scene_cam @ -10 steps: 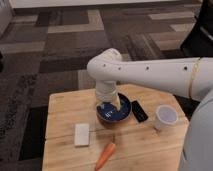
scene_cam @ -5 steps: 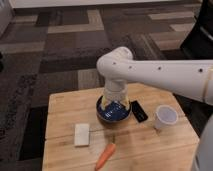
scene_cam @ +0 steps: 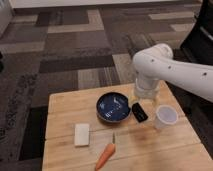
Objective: Place the ceramic cup in the ceramic bowl
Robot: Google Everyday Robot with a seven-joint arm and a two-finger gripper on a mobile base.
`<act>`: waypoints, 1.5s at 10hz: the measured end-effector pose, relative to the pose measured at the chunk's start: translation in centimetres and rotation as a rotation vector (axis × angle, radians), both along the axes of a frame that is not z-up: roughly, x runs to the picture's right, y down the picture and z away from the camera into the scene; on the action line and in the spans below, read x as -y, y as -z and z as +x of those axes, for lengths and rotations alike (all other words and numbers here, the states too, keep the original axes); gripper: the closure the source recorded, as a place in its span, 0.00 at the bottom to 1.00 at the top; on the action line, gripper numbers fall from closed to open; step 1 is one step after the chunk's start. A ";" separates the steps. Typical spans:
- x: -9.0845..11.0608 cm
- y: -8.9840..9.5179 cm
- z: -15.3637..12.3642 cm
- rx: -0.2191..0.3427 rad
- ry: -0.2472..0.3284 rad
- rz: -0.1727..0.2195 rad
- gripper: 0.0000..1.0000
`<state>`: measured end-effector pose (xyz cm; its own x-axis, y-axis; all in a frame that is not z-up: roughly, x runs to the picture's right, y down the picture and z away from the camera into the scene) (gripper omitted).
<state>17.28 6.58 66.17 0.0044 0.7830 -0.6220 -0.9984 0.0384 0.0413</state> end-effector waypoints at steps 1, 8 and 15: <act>0.0 0.0 0.1 -0.002 0.002 -0.002 0.35; -1.3 -1.2 4.4 -0.031 -0.033 -0.065 0.35; -4.3 -4.0 8.4 -0.041 -0.076 -0.044 0.35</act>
